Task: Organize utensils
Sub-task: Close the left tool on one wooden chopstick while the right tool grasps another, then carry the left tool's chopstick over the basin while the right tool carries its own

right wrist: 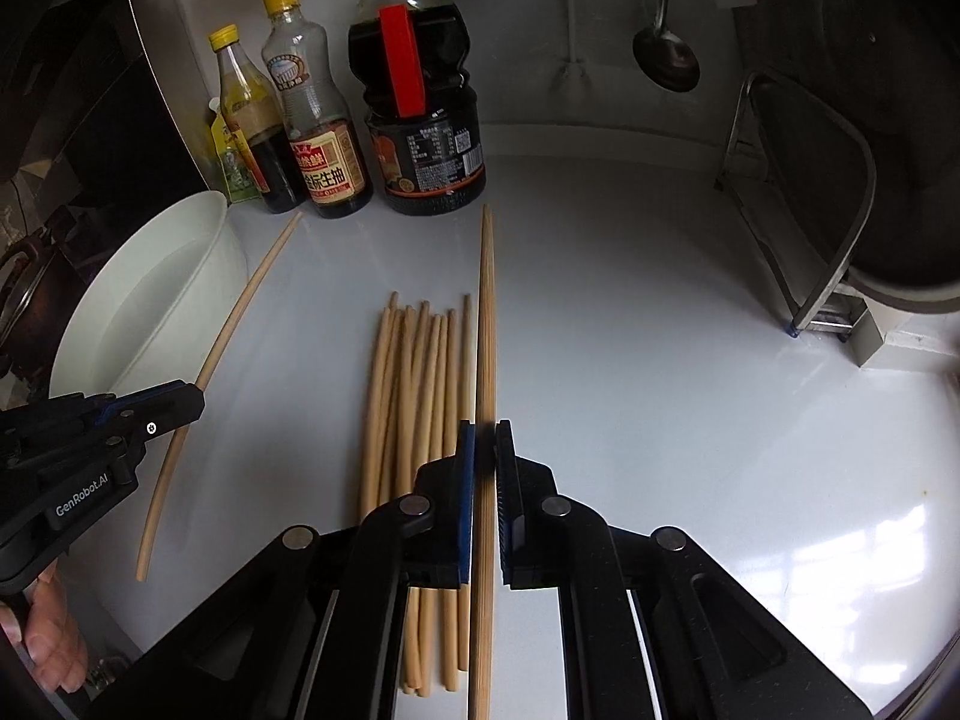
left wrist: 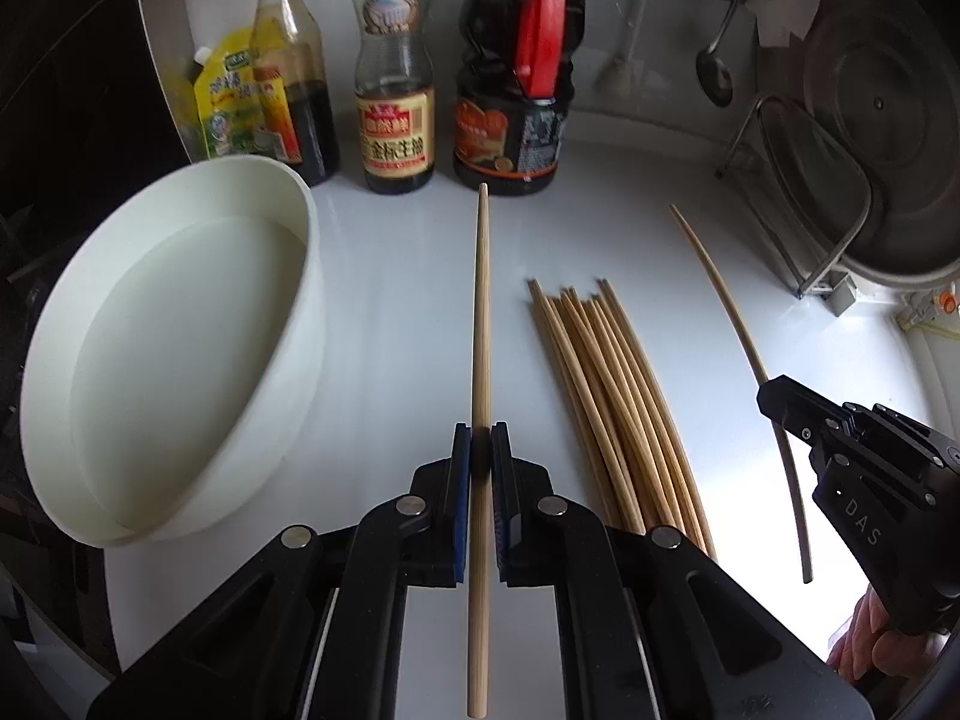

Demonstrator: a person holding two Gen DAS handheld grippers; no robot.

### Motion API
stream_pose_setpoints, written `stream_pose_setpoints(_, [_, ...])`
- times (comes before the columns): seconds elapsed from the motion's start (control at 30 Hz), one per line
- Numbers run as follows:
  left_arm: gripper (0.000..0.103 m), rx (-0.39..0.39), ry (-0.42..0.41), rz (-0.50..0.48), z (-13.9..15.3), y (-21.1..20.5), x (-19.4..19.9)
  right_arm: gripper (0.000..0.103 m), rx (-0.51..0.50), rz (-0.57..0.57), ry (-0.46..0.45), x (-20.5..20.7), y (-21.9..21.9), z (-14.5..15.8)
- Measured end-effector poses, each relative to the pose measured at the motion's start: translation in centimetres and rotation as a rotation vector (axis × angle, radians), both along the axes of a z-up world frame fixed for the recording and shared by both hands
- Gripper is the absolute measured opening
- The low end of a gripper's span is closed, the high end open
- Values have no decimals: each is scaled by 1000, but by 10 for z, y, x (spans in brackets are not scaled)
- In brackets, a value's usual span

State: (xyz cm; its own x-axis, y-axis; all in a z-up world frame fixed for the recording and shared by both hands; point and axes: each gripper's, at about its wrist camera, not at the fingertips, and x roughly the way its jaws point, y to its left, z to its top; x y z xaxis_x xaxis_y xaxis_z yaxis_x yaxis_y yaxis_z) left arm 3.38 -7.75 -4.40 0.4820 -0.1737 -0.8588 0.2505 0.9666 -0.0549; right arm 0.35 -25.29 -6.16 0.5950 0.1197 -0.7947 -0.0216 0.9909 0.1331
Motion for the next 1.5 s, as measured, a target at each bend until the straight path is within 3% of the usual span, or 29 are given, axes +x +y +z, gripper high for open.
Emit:
stream_pose_setpoints(0.27, [7,37,-81,116,48,85,27,7,71,95,-64,38,79,42])
stream_pose_setpoints(0.63, [7,93,-50,197,32,192,73,6,149,263,-27,108,212,47])
stream_pose_setpoints(1.07, [7,80,52,149,-9,217,105,6,144,254,139,150,275,4])
stream_pose_setpoints(1.5, [8,71,126,164,-39,229,118,7,122,226,233,166,280,-23])
